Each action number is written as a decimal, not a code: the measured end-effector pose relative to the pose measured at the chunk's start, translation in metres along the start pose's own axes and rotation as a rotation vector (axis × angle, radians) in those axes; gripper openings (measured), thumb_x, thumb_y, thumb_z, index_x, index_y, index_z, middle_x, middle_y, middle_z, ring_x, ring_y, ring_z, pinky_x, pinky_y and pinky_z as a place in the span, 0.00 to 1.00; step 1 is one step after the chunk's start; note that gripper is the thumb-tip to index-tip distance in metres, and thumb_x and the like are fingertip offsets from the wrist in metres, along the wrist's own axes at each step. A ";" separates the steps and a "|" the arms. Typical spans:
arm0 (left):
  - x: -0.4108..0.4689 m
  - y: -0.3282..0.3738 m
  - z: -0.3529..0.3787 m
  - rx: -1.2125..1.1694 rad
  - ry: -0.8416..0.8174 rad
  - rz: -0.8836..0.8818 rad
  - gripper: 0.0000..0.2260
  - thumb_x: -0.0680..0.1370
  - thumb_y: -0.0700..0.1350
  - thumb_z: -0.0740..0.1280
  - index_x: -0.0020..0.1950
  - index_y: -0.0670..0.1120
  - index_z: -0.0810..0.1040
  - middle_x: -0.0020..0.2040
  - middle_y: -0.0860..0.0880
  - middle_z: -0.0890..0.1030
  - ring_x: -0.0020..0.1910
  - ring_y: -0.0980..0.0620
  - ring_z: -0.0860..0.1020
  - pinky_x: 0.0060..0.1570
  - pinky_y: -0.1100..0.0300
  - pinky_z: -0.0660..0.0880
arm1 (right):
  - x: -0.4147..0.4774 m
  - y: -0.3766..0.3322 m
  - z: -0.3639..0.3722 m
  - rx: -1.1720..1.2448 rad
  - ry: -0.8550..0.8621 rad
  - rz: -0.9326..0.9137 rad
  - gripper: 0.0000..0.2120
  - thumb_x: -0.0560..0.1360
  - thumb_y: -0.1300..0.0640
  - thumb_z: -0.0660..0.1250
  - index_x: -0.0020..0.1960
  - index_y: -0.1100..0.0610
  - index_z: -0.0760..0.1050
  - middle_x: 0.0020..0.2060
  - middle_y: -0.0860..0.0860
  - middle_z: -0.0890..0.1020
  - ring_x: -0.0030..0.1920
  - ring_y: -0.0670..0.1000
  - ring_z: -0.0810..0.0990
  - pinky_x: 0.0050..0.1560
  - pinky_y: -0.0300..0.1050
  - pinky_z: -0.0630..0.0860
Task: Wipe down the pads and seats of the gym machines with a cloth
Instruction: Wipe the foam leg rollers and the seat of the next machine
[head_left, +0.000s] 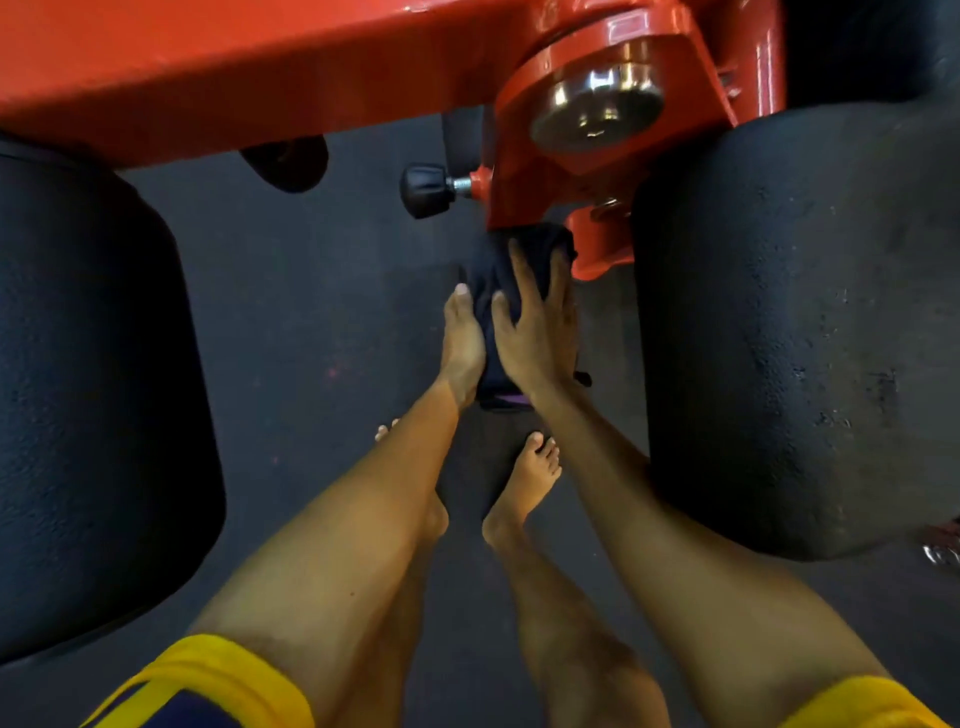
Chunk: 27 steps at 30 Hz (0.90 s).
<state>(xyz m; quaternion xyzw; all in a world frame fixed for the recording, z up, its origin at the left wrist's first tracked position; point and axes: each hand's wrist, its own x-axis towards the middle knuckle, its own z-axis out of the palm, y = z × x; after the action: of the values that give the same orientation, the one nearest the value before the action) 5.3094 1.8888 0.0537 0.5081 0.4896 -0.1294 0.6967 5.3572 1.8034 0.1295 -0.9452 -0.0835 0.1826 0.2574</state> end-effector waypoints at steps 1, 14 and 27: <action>-0.011 0.012 0.002 -0.028 0.013 0.015 0.37 0.77 0.73 0.53 0.77 0.51 0.68 0.74 0.51 0.73 0.73 0.54 0.71 0.75 0.49 0.65 | 0.006 0.001 0.001 0.007 0.014 -0.024 0.32 0.77 0.41 0.51 0.81 0.44 0.60 0.81 0.60 0.58 0.76 0.66 0.64 0.72 0.62 0.69; -0.039 0.025 -0.001 -0.064 -0.055 -0.057 0.36 0.77 0.70 0.56 0.81 0.53 0.60 0.77 0.47 0.69 0.74 0.48 0.69 0.75 0.46 0.66 | -0.027 0.025 -0.001 0.156 0.026 0.020 0.28 0.82 0.35 0.51 0.81 0.39 0.57 0.81 0.58 0.57 0.80 0.59 0.58 0.76 0.61 0.65; -0.027 0.007 -0.004 -0.161 -0.089 -0.073 0.33 0.79 0.69 0.57 0.78 0.51 0.67 0.74 0.46 0.73 0.70 0.49 0.74 0.72 0.47 0.70 | -0.057 0.029 -0.001 0.026 0.029 -0.057 0.32 0.79 0.37 0.55 0.82 0.42 0.54 0.81 0.58 0.57 0.78 0.62 0.61 0.74 0.63 0.67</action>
<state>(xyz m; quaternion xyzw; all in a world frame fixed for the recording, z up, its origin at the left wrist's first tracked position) 5.2992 1.8870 0.0799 0.4261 0.4851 -0.1373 0.7512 5.3073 1.7643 0.1325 -0.9415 -0.1043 0.1625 0.2761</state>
